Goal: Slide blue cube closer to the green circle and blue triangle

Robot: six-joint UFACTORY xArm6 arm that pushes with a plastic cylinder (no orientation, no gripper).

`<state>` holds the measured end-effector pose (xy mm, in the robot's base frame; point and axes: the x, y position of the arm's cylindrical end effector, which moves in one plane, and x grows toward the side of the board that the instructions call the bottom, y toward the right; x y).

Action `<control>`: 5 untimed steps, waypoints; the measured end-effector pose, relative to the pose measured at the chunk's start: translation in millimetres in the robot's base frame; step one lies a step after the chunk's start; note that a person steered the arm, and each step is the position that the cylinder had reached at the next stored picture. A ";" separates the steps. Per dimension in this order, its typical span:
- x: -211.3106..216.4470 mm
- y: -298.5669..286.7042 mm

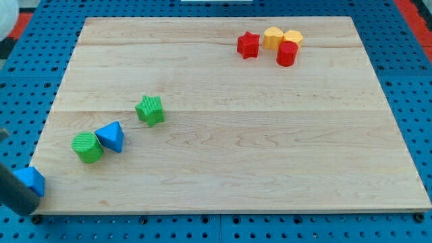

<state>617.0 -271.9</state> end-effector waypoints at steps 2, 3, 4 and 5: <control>-3.2 -3.1; -14.2 -3.2; -12.8 13.8; -1.5 -24.8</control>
<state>615.5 -296.7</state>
